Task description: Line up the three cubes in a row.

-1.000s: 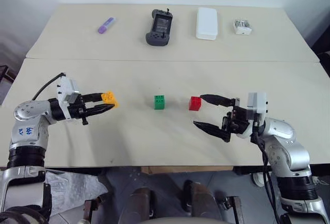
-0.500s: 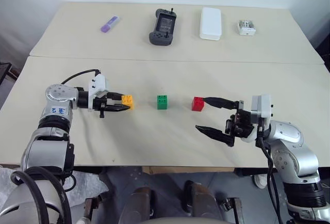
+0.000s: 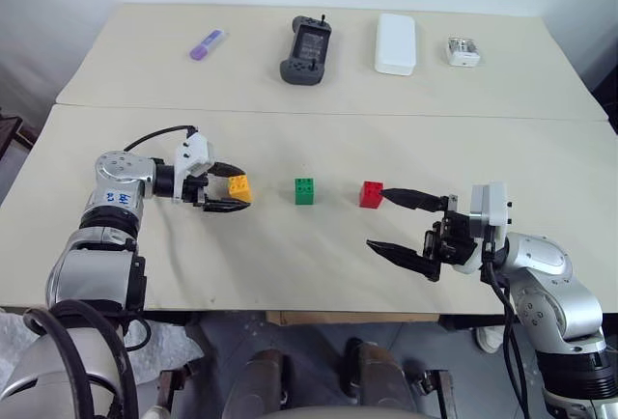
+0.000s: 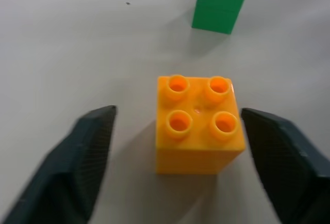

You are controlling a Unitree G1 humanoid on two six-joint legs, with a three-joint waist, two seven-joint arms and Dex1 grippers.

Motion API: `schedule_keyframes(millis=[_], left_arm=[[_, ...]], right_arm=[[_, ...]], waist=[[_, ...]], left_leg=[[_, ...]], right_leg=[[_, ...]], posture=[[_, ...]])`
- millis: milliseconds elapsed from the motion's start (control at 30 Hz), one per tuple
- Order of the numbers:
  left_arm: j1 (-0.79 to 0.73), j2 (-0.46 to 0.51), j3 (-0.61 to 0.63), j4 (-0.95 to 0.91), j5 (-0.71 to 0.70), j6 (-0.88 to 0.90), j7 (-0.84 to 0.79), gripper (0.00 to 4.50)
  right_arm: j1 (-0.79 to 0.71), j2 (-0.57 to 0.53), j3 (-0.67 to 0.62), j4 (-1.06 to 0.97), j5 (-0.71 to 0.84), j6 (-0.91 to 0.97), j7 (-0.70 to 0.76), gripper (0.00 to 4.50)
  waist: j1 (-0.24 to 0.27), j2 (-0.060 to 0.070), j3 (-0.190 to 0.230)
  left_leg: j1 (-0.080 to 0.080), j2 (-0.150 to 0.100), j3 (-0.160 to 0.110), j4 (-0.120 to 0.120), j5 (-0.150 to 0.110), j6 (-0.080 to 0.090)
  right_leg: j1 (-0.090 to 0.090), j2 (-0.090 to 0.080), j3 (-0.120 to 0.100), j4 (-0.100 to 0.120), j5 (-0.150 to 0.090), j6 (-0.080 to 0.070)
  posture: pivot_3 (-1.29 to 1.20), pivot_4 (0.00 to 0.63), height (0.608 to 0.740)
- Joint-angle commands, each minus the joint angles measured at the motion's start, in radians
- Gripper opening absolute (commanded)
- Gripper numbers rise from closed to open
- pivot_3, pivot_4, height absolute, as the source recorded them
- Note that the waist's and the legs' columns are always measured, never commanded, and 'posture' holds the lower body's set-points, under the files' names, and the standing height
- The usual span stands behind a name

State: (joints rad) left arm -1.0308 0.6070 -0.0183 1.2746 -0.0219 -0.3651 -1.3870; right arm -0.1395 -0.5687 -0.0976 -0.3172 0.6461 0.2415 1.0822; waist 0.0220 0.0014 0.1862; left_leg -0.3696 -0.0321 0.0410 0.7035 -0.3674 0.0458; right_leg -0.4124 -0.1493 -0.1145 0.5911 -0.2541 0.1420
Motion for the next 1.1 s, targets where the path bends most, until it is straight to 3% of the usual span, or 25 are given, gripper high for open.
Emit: schedule_keyframes(millis=[33,533,833,1000,1100], left_arm=[[0.015,0.032,0.015,-0.003,0.011,-0.023,-0.001,4.39],[0.025,0.042,0.047,0.003,0.019,-0.002,0.105,4.39],[0.063,0.106,0.091,-0.028,-0.016,-0.007,-0.005,4.39],[0.130,0.148,0.163,-0.149,-0.129,0.032,-0.155,4.39],[0.246,0.171,0.232,-0.327,-0.234,0.103,-0.174,4.39]], right_arm=[[-0.008,-0.007,-0.014,-0.027,0.016,-0.010,0.005,4.50],[-0.020,-0.006,-0.005,-0.016,0.018,-0.005,0.022,4.50],[-0.023,-0.011,-0.019,0.008,0.016,-0.025,0.049,4.50],[-0.037,-0.023,-0.086,0.122,0.008,-0.133,0.126,4.50],[-0.069,-0.073,-0.112,0.253,0.013,-0.147,0.221,4.50]], waist=[[0.000,0.000,0.000],[0.000,0.000,0.000],[-0.001,0.000,0.000],[-0.002,0.000,0.000],[-0.003,0.000,0.000]], left_leg=[[0.000,0.000,0.000,0.000,0.000,0.000],[0.000,0.001,-0.001,0.000,0.000,0.000],[0.000,0.001,-0.001,0.000,0.000,0.000],[0.000,0.002,-0.001,0.000,0.000,0.000],[0.000,0.005,-0.002,0.000,0.000,0.000]], right_leg=[[0.000,0.000,0.000,0.000,0.000,0.000],[0.000,0.000,0.000,0.000,0.000,0.000],[0.000,0.000,0.000,0.000,0.000,0.000],[0.000,0.000,0.000,0.000,0.000,0.000],[0.000,0.000,0.000,0.000,0.000,0.000]], posture=[[0.00,0.150,0.740],[0.00,0.150,0.740],[0.00,0.150,0.740],[0.00,0.150,0.740],[0.00,0.150,0.740]])
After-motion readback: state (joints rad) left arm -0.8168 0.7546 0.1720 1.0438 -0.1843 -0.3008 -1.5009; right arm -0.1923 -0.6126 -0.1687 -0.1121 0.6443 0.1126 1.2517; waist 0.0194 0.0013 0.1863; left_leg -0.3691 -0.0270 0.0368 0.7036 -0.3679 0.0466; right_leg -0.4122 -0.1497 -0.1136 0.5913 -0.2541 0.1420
